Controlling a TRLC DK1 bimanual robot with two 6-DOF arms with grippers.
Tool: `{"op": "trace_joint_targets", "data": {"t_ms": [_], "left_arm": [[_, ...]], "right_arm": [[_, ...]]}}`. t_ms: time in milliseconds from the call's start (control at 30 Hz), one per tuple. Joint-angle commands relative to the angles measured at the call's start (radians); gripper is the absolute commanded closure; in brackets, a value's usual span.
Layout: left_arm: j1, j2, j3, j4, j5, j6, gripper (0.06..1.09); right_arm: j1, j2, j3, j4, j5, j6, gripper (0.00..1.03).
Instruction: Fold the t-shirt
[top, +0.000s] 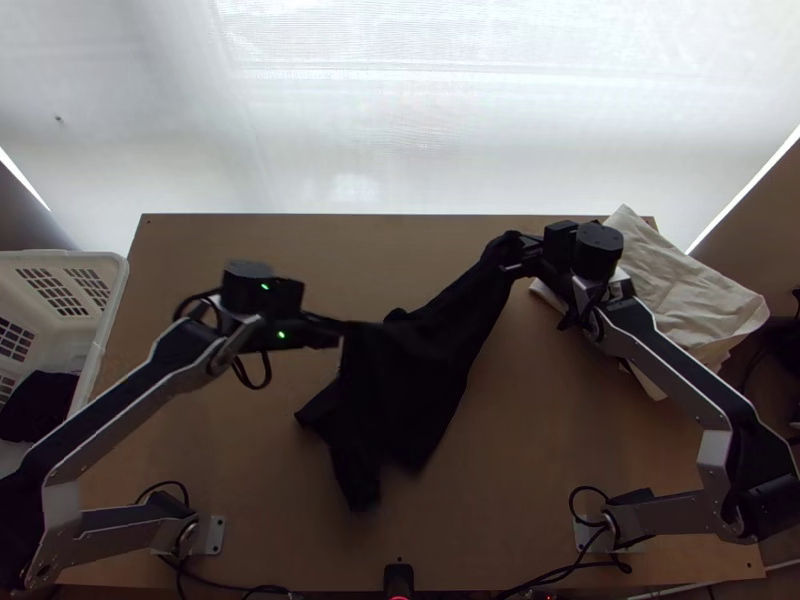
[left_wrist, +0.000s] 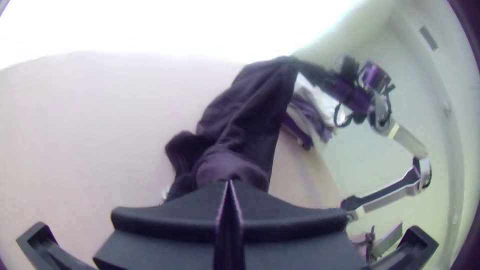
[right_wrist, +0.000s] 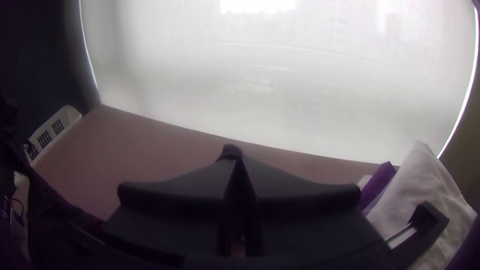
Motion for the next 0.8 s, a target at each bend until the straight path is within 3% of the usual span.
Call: {"op": "trace_joint_targets", "data": {"t_ms": [0, 300, 767], "left_arm": [[0.215, -0.060, 0.105, -0.002, 0.038, -0.068, 1.05], [0.392, -0.055, 0.112, -0.011, 0.063, -0.079, 1.05], [0.452, -0.046, 0.130, -0.015, 0.060, -0.134, 1.05]], "right_arm": [[-0.015, -0.026, -0.030, 0.000, 0.001, 0.003, 1.00], [-0.031, -0.061, -0.054, 0.000, 0.001, 0.008, 1.00], [-0.041, -0.156, -0.108, -0.005, 0.001, 0.023, 1.00]]}}
